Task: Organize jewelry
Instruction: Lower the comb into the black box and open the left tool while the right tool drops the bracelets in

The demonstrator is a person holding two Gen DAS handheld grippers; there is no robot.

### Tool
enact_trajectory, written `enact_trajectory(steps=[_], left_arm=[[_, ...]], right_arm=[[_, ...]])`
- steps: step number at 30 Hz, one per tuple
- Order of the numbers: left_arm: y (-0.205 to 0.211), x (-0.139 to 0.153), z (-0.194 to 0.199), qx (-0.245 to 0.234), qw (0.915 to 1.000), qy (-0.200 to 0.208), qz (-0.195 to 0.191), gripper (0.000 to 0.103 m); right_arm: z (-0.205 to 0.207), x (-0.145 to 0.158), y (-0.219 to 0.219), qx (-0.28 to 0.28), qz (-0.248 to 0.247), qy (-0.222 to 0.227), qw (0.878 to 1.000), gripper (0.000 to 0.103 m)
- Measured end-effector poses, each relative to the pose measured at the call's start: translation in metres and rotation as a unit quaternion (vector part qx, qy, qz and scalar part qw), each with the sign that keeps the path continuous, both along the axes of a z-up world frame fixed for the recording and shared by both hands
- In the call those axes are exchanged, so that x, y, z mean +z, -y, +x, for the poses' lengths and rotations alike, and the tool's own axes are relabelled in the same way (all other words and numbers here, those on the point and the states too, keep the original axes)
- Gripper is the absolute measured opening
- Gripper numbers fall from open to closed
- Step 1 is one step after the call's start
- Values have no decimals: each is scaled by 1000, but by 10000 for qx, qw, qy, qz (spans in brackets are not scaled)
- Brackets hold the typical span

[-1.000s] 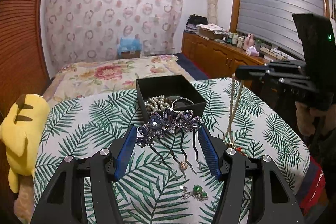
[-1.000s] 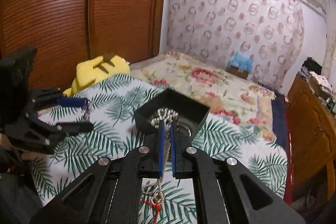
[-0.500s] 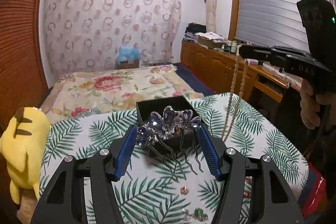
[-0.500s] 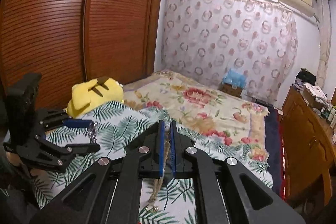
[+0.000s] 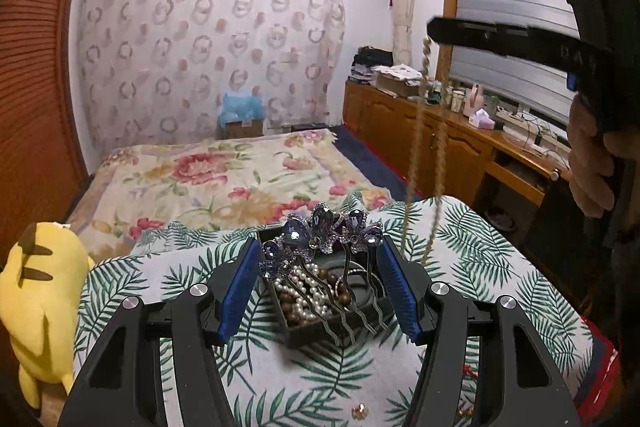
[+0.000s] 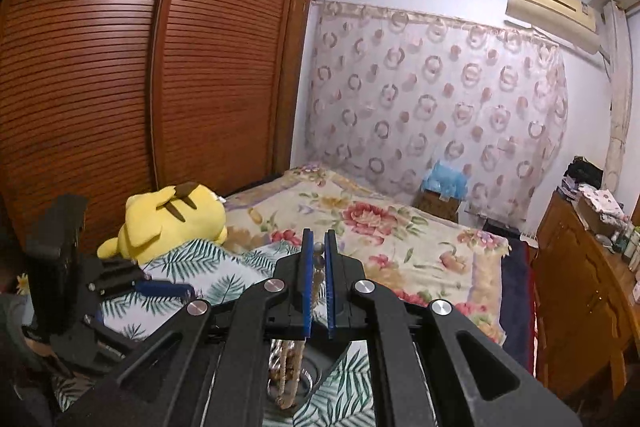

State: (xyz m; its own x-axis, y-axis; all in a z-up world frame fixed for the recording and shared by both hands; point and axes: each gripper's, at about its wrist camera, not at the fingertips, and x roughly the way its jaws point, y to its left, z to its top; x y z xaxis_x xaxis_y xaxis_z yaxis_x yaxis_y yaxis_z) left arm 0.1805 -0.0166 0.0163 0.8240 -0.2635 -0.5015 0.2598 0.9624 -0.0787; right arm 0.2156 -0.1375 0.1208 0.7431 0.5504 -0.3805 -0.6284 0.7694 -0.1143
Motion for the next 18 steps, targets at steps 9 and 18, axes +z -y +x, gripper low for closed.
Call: enact_trajectory(steps=[9,18], left_arm=[[1,-16,33,-12,9998,-218,-28,58],[11,-37,65,-82,9987,-501,60,58]], right_arm=[[49,-51,-7,97,-18,-582,9983,6],[73,-133,-15,176,-204,-1419,9895,7]])
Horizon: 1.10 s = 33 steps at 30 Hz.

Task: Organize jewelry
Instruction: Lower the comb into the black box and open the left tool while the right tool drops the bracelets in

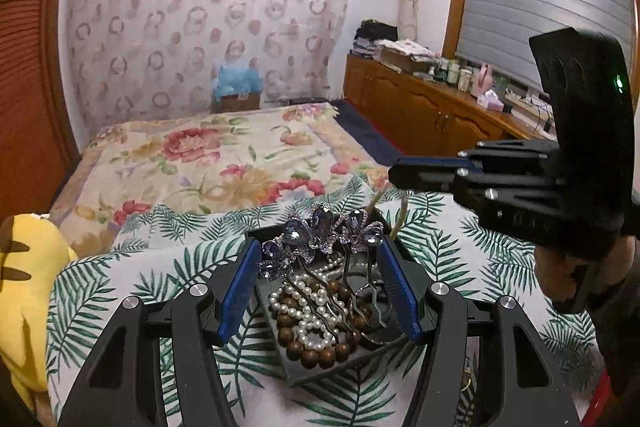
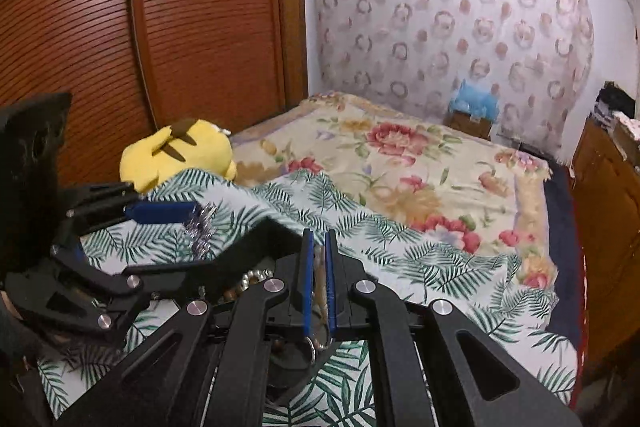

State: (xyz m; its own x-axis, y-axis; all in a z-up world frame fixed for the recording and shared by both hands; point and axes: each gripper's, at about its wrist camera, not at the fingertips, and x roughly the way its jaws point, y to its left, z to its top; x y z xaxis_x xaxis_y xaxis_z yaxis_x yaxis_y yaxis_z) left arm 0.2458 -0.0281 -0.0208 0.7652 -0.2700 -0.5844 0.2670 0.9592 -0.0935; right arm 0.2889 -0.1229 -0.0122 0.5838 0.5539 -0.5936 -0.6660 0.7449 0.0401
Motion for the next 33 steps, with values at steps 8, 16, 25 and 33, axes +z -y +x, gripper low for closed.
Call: enact_trajectory(steps=[8,16,25,33], left_arm=[[7,-12,13,-51,9998,-164,98,58],[12,-19,20,-106,9993,-298,187,58],[13,-10,17,-105,9996,-214,129,67],[-1,-1,-13,8,9999,-121,83,68]], right_arm=[[1,-8,5,-16,69,-58,10000,12],[-2,-12,24,-242,94,-62,9996,12],[-14,-15,36,-311,56,-64,9995,12],[-43,-14,43,-378,72,-68,9992,12]])
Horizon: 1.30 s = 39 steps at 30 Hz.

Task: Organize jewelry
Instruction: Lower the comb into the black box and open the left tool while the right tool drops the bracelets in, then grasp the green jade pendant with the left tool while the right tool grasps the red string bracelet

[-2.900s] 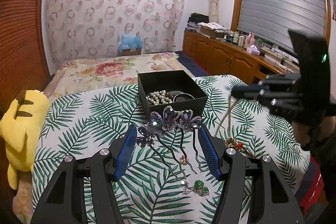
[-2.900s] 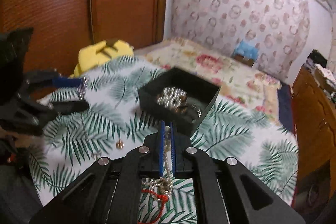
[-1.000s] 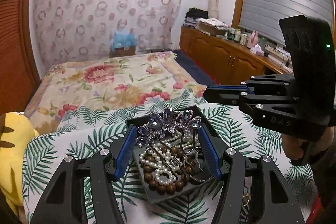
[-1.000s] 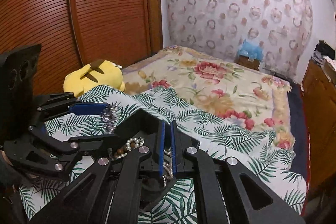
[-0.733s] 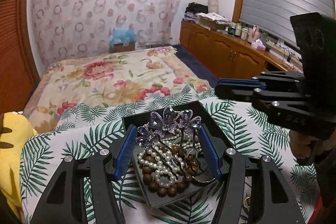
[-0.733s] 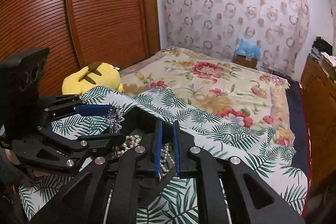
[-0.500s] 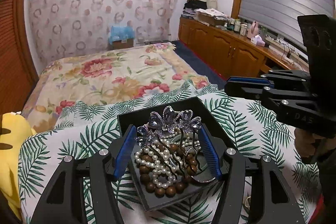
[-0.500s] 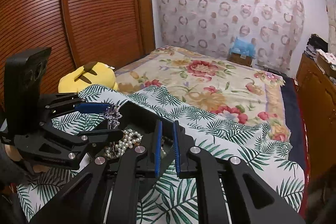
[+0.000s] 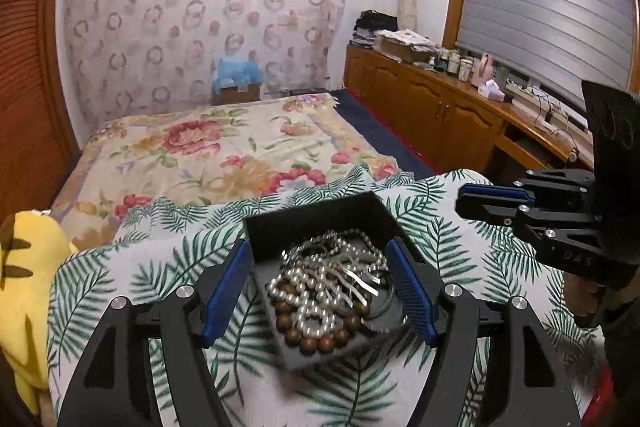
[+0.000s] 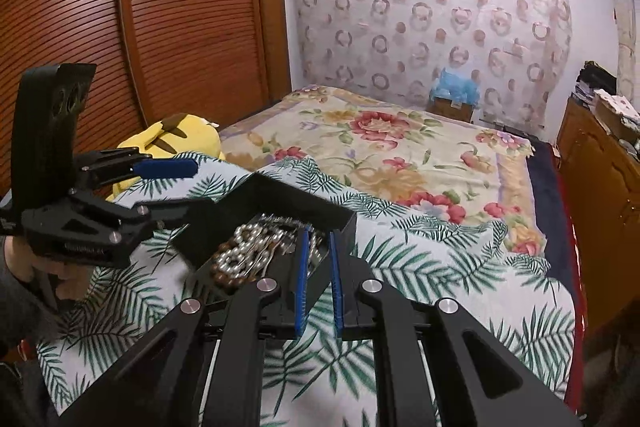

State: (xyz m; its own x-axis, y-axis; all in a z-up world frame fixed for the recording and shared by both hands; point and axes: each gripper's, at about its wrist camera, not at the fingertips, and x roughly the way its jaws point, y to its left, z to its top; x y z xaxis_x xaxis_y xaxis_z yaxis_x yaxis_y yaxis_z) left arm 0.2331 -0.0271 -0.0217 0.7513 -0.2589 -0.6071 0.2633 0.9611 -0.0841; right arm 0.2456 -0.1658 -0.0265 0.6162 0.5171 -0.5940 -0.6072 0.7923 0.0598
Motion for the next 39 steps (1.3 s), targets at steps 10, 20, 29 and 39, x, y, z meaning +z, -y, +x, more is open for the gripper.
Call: enact_trajectory(steps=[10,20,29,39], left_arm=[[-15,-11,-62,98,9999,-38,-92,83],[-21,-37,-110,203,9996,-205,-48,92],[-16,-57,-135,182,9980,-586,137,92],[4,-75,-158,-224,9953,-885,310,92]], right_arm=[[-58,-24,10,-205,-25,-271,9994,28],[-109,-59,18,-217,-300,-676,9970,28],[-126,-93,4,-81,-925,-872,9919,28],[-132,-98,2,-92,-900,-756,9930,30]])
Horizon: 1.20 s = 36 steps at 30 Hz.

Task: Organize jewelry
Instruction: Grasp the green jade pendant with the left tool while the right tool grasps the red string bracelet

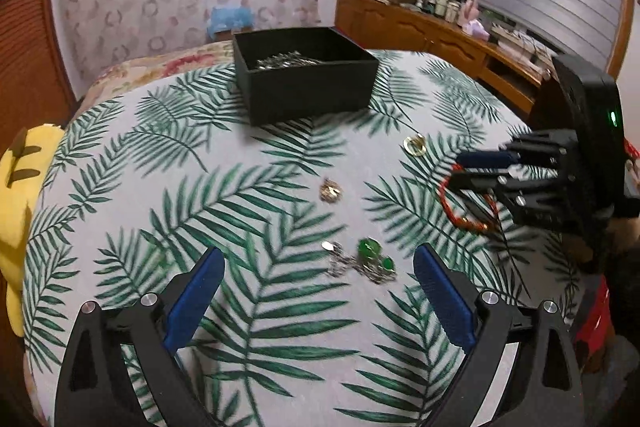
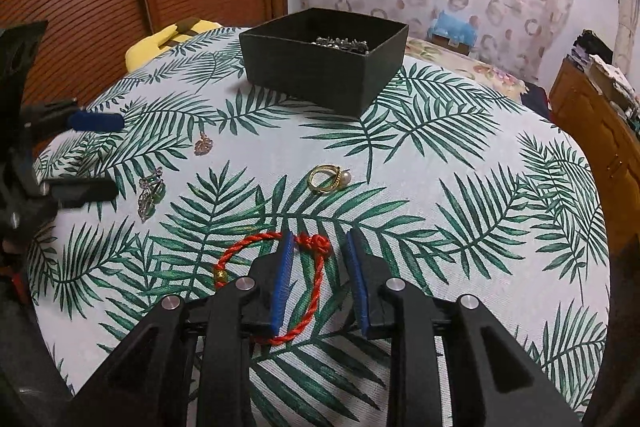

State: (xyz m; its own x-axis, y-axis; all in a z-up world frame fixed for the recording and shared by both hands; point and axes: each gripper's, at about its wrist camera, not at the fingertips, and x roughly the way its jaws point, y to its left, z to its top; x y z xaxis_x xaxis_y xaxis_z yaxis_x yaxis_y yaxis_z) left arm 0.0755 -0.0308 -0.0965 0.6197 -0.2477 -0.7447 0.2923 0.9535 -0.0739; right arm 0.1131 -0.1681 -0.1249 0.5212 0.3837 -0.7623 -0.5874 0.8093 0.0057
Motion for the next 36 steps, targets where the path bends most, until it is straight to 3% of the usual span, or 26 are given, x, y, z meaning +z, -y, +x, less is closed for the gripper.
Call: enact_trajectory(steps=[1,3,12,23,25,26,36], left_arm=[[2,-1,-1,-18,10000,-9,17,92],[9,-2,-3,-58,10000,-17,20,77],[40,-1,-1,-379,9992,-93,122,33],[43,-13,4,-253,9984,-118,494,23],[43,-13,5,-244,9982,-83,549,16],[42,-13,6,-220,9983,-73,540,10],[19,16,-1,-10,9994,337,9,11]], right_arm=[[0,0,0,-1,4,0,10000,30],[0,2,0,-4,1,5,10000,30],[1,2,-1,-4,-8,14,10000,30],[1,2,-1,-5,-29,33,10000,30],[2,2,-1,-5,-30,34,10000,30],[1,2,-1,-5,-28,32,10000,30],[1,1,-1,-5,-32,39,10000,30]])
